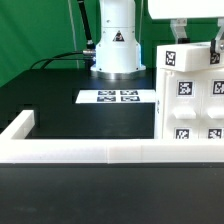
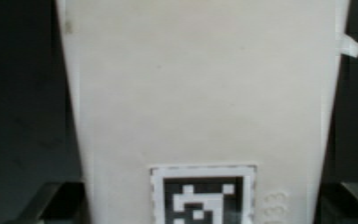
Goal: Assemble cabinet
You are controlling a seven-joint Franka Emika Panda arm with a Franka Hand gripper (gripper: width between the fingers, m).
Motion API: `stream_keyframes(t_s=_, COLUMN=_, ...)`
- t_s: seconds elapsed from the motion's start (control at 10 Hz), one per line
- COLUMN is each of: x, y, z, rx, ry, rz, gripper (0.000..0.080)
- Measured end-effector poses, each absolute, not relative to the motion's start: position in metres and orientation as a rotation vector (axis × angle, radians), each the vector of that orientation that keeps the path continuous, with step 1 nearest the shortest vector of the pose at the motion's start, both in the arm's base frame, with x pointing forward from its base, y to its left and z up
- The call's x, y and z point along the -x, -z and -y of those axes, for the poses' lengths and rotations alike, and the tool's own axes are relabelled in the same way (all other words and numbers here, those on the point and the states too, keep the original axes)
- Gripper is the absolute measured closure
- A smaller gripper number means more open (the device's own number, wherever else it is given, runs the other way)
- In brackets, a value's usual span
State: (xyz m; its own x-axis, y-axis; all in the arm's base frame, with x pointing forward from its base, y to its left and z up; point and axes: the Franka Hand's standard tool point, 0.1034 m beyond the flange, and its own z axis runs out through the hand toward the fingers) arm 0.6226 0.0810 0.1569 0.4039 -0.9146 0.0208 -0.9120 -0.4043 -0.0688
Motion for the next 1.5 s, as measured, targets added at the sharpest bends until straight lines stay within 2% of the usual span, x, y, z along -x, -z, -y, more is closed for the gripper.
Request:
stream_keyframes(t_s=0.9, x=-0.6229, y=-0.1564, z=-0.0808, rx=1.808, ry=0.006, rz=-2.452, gripper=0.0243)
stream_keyframes(t_s=1.3, x=-0.6238, y=-0.157, z=-0.0831, rx=1.646, ry=-0.046, rz=-2.524, gripper=0.0243)
stream_keyframes(t_s=1.5, x=-0.6238, y=-0.1572, z=-0.0855, rx=1.693, ry=-0.054, rz=-2.483, gripper=0.0216)
